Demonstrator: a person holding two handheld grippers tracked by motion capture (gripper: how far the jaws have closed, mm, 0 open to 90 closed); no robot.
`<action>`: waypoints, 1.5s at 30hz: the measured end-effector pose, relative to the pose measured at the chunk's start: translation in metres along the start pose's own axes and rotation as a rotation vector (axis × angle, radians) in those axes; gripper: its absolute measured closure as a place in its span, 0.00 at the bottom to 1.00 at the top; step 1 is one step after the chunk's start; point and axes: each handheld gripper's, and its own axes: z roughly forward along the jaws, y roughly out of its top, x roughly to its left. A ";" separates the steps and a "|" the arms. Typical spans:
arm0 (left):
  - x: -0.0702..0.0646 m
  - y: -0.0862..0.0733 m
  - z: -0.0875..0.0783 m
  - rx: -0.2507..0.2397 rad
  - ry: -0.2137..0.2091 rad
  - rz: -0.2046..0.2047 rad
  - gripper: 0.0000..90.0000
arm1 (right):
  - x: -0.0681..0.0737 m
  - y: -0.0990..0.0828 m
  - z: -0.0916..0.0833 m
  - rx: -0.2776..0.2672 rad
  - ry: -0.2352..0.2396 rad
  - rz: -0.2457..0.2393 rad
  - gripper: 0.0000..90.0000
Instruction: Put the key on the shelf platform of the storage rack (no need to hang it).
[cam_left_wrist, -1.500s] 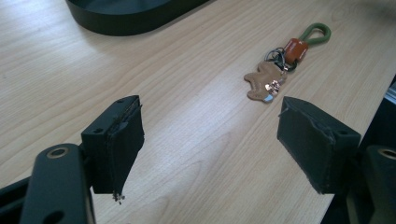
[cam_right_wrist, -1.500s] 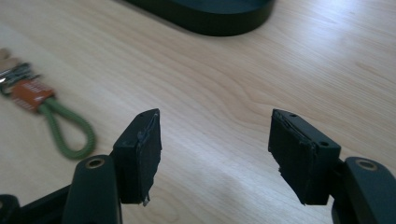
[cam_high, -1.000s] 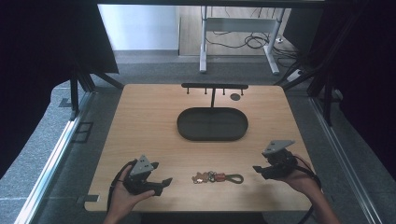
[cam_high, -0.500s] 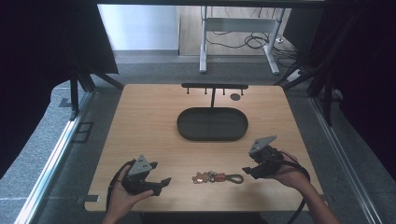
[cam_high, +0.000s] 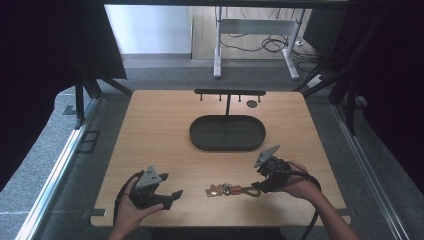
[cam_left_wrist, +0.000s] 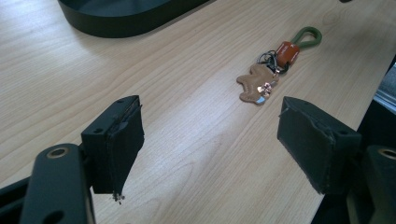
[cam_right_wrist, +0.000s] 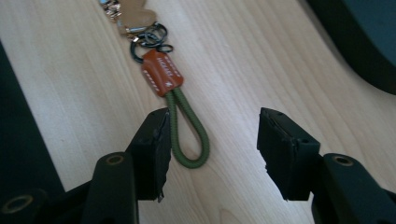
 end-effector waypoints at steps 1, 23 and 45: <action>0.001 0.000 0.000 -0.001 0.000 -0.001 0.25 | 0.001 0.001 0.002 0.007 0.007 -0.008 0.50; -0.003 0.000 0.000 0.001 -0.007 0.010 0.25 | 0.020 0.028 0.054 0.117 0.083 -0.124 0.51; -0.004 0.000 0.003 0.007 -0.009 0.012 0.25 | 0.022 0.042 0.076 0.188 0.103 -0.144 0.73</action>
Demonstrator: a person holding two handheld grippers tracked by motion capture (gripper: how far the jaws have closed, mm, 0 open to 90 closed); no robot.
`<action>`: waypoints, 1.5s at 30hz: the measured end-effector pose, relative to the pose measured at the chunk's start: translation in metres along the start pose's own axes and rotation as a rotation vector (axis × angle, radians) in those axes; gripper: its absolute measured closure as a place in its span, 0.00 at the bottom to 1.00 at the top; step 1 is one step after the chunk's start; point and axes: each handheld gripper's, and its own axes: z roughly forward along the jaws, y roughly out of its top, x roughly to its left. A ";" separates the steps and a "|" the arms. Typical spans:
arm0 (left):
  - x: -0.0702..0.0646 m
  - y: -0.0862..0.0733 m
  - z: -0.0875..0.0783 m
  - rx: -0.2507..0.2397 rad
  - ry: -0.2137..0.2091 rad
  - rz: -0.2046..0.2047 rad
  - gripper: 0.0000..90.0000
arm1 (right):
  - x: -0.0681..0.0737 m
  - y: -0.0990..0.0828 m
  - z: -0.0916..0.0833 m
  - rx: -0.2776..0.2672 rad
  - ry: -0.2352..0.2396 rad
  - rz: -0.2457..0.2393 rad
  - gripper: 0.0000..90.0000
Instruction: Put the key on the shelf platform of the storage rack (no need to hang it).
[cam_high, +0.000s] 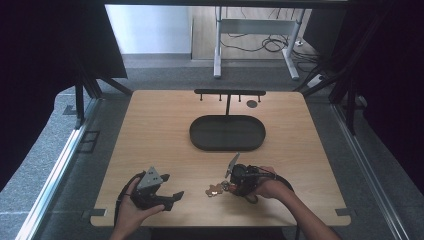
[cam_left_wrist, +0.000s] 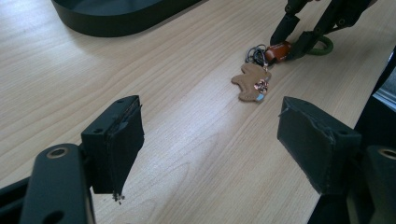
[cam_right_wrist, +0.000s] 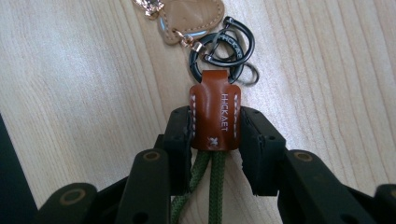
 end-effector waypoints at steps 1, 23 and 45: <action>0.000 0.000 0.000 -0.001 -0.001 0.000 0.25 | 0.000 0.000 0.000 0.001 -0.002 0.000 0.74; 0.002 0.001 -0.005 -0.017 0.005 -0.003 0.25 | -0.004 0.001 -0.043 -0.126 -0.020 0.025 0.75; 0.002 0.002 -0.007 -0.023 0.005 -0.006 0.25 | -0.012 0.002 -0.084 -0.192 -0.071 0.015 0.75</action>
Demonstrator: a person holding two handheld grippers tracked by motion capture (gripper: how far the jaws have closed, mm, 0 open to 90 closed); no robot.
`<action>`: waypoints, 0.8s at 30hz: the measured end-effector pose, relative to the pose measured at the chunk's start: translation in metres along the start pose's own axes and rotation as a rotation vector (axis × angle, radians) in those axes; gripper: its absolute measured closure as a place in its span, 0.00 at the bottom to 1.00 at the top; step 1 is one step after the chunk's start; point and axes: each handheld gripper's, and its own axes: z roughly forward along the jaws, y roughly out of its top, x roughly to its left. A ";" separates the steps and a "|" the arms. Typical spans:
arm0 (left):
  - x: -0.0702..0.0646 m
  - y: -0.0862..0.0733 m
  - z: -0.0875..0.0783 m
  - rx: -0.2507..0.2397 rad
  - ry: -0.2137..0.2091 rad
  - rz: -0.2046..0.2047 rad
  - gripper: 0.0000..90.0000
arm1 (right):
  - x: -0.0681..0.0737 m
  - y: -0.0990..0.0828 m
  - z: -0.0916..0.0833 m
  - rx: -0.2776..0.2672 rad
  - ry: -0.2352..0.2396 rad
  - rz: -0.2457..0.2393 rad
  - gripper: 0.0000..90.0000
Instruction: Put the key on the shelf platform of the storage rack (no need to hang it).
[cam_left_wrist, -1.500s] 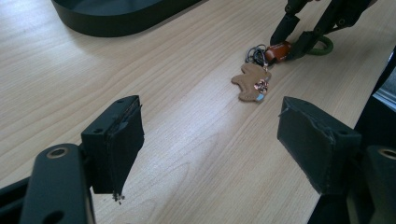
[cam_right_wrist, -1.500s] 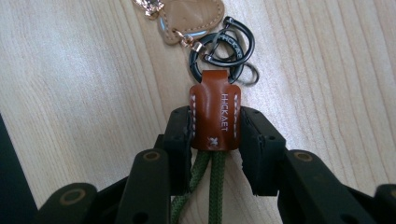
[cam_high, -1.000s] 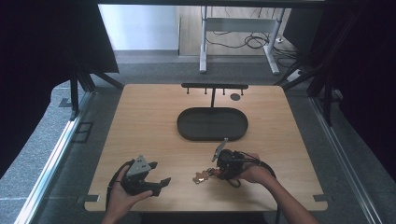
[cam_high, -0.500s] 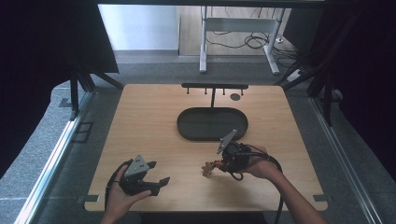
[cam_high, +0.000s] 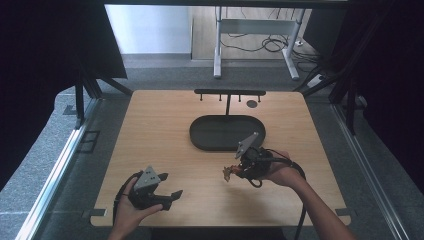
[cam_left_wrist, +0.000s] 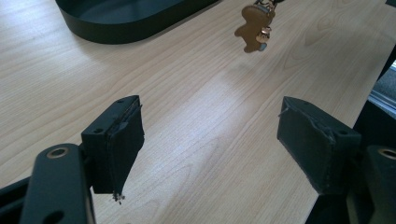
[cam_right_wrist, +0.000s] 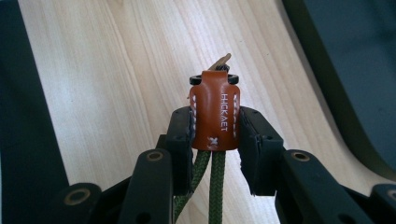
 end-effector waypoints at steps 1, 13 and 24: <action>0.000 0.000 0.000 0.000 0.001 -0.001 0.26 | 0.000 0.001 -0.001 0.000 -0.002 0.003 0.75; -0.001 0.000 0.002 0.003 -0.004 0.004 0.25 | -0.010 0.008 -0.012 -0.019 -0.029 0.013 0.75; 0.001 0.000 0.001 0.002 0.000 0.001 0.26 | -0.022 0.009 -0.016 -0.021 -0.052 0.025 0.75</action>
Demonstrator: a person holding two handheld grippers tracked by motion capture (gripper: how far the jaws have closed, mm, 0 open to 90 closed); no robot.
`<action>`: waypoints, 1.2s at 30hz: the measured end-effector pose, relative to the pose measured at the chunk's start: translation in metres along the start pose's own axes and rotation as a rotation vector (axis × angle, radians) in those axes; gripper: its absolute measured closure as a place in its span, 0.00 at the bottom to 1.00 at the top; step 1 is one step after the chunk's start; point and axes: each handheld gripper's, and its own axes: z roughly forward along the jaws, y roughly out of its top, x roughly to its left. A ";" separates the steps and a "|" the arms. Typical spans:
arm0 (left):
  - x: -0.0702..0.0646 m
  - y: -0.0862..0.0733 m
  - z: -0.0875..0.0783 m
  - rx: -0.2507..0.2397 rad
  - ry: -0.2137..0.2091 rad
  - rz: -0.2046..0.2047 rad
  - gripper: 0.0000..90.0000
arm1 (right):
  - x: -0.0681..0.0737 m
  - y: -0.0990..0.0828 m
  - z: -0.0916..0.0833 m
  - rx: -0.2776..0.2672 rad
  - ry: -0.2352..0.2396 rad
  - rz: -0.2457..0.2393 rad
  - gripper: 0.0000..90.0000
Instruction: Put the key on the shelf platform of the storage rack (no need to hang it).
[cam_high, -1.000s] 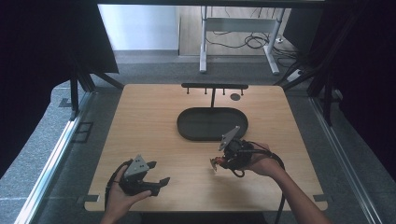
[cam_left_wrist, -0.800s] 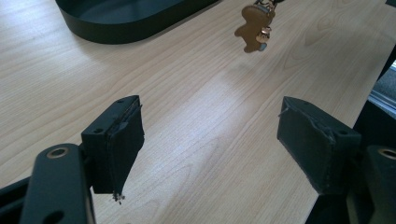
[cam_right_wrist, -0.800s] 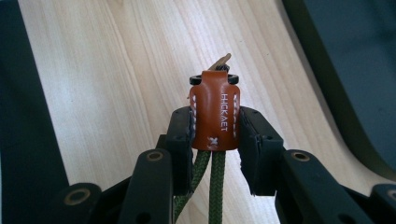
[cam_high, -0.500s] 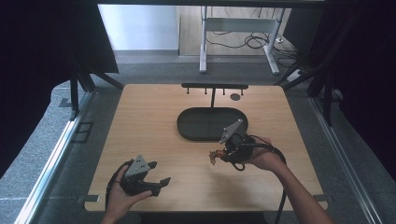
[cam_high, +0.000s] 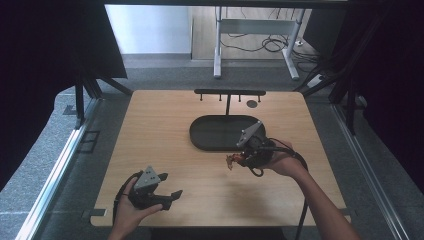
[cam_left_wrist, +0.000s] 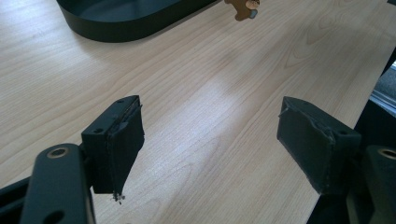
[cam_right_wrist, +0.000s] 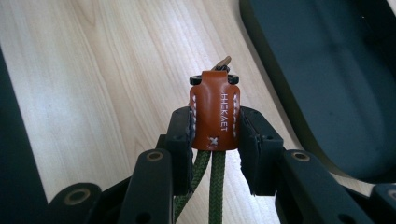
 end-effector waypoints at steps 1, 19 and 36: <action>0.000 0.000 0.000 0.000 0.000 0.000 0.26 | 0.000 0.000 0.000 0.000 0.000 0.000 0.75; 0.005 0.000 -0.006 -0.014 0.009 -0.011 0.26 | -0.017 0.009 -0.003 -0.008 -0.021 0.001 0.75; 0.006 -0.001 -0.004 -0.011 0.006 -0.013 0.26 | -0.048 0.019 -0.004 -0.007 -0.037 0.027 0.75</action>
